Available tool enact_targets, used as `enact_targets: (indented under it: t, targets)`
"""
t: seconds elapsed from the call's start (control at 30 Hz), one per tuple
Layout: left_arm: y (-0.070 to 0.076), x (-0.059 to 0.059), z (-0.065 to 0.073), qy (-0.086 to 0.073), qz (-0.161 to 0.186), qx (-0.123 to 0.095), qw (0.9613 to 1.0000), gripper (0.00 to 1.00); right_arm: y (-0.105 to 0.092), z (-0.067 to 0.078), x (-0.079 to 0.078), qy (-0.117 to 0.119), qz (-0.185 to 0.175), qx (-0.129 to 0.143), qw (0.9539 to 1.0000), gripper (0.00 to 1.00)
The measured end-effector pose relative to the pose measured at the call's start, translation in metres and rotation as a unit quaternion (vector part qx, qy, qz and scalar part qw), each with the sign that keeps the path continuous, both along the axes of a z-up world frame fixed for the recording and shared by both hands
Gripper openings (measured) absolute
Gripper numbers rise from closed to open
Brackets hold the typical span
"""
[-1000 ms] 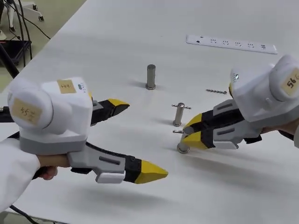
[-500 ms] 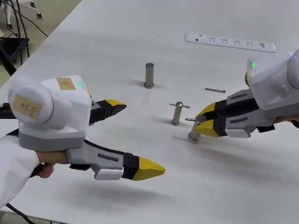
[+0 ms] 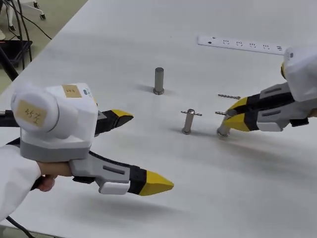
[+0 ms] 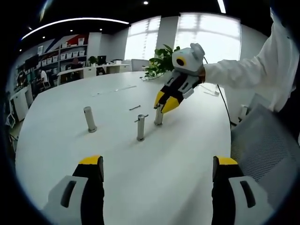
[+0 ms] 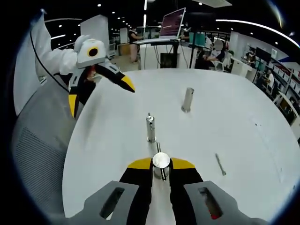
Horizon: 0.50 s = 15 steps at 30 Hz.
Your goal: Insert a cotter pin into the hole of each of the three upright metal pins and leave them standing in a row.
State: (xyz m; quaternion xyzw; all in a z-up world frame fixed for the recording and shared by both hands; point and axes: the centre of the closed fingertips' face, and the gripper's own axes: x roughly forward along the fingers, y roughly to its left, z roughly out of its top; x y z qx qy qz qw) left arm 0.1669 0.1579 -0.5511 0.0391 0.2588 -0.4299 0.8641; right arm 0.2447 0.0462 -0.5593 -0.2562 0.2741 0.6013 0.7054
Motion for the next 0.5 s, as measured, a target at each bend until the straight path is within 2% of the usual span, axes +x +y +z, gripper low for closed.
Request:
enact_targets:
  t: [0.17, 0.5]
  targets:
    - [0.0012, -0.0015, -0.0009, 0.006, 0.000, 0.002, 1.0000, 0.97, 0.0007, -0.0036, -0.0019, 0.002, -0.002, -0.001, 1.0000, 0.08]
    - [0.0023, -0.0007, -0.0008, 0.006, 0.002, 0.005, 1.0000, 0.98, 0.0032, -0.0055, -0.0018, 0.001, 0.000, -0.002, 1.0000, 0.08]
